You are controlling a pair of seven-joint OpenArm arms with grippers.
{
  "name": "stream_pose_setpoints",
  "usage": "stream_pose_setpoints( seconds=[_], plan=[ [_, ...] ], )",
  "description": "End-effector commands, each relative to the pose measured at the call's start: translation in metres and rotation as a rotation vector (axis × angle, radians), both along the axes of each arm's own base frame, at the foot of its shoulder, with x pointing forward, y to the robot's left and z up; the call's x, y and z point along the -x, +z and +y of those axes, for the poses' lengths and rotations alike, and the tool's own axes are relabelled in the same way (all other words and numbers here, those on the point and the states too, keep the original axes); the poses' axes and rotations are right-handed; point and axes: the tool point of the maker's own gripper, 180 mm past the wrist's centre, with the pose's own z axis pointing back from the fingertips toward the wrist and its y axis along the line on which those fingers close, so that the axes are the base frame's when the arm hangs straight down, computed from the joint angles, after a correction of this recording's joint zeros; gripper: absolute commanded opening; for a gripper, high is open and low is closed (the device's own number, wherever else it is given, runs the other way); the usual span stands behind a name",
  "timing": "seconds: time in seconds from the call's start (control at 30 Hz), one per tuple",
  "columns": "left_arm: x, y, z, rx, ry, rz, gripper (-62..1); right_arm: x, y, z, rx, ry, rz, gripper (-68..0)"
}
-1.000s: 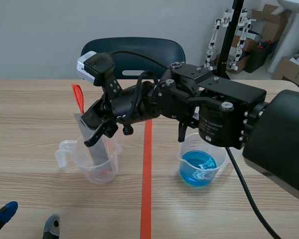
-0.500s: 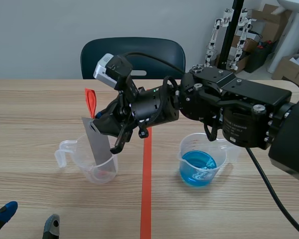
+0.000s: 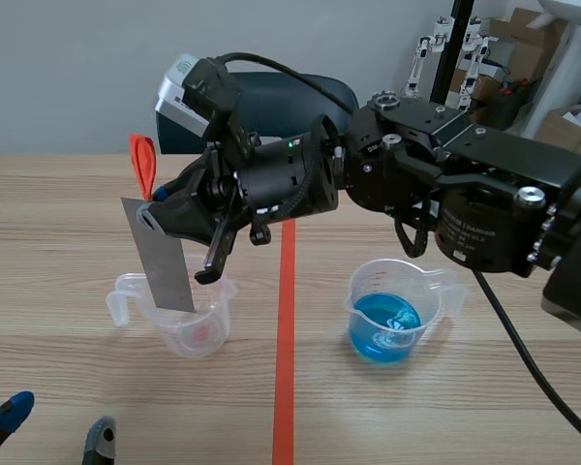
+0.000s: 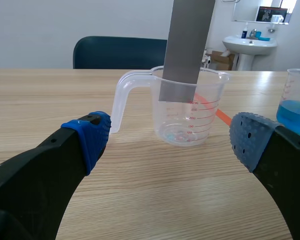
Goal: Do the redox reaction experiment. lift the metal plate out of the left beaker
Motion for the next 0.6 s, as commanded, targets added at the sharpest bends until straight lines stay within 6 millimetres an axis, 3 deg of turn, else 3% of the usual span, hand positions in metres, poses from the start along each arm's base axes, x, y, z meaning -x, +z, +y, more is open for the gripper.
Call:
stream_pose_setpoints(
  seconds=[0.0,0.23,0.57],
  plan=[
    [-0.003,0.007,0.003,0.0,0.007,-0.032,-10.1,-0.002,0.018,0.003,-0.038,0.017,-0.032,-66.9],
    [-0.003,0.007,0.003,0.0,0.007,-0.031,-10.1,-0.001,0.019,0.003,-0.04,0.018,-0.035,-66.9],
    [-0.003,0.004,0.002,-0.004,0.006,-0.017,-10.1,0.007,0.001,0.002,0.002,0.023,-0.038,-66.9]
  ],
)
